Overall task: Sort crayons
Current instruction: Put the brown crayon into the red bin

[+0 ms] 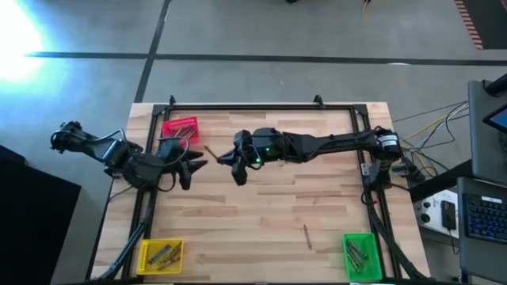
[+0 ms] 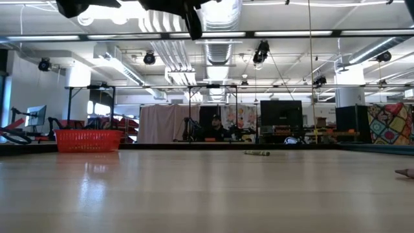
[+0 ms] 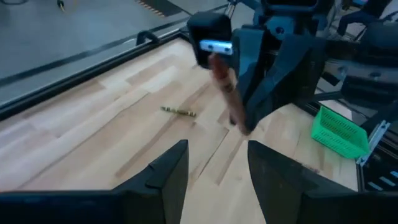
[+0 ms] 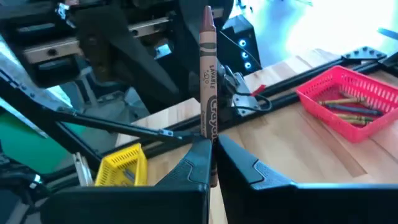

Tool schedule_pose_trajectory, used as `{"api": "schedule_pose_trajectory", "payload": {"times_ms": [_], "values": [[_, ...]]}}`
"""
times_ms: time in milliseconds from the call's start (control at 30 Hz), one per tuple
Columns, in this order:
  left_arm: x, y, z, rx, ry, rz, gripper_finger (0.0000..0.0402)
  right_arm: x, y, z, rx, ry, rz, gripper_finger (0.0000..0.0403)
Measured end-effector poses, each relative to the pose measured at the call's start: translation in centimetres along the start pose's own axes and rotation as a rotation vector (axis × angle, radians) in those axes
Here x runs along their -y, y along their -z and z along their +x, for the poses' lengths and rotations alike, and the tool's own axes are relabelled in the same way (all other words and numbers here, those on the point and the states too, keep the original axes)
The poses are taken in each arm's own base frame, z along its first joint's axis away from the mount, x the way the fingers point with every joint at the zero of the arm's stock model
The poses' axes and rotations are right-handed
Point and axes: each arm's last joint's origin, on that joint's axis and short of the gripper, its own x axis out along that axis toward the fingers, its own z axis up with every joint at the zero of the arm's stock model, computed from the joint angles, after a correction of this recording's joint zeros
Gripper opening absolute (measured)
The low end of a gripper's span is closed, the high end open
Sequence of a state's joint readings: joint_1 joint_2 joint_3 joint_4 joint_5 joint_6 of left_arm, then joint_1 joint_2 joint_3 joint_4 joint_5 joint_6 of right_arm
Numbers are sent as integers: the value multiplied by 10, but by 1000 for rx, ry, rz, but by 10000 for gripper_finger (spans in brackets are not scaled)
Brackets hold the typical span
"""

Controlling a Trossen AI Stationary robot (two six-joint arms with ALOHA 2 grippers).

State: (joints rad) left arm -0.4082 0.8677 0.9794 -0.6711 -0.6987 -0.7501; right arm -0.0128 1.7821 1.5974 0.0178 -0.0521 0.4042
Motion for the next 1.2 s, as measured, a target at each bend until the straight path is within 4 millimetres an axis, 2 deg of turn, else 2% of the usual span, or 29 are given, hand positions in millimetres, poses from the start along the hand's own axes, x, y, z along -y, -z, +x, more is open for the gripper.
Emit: {"api": "schedule_pose_trajectory", "payload": {"times_ms": [233, 400, 567, 867, 1100, 1200], "values": [[5, -3, 7, 58, -35, 18, 180, -3, 2, 2, 5, -9, -1, 9], [9, -6, 10, 86, -19, 66, 175, -3, 2, 2, 8, -11, -3, 9], [8, -9, 13, 100, -30, 62, 144, -3, 2, 2, 8, -10, -5, 9], [5, -12, 17, 103, -43, 66, 65, -2, 1, 2, 10, -2, -12, 9], [7, -20, 20, 104, 64, 141, 9, -3, 2, 2, 6, -13, -67, 9], [7, -22, 22, 94, 93, 154, 4, -3, 2, 2, 6, -13, -91, 17]]}}
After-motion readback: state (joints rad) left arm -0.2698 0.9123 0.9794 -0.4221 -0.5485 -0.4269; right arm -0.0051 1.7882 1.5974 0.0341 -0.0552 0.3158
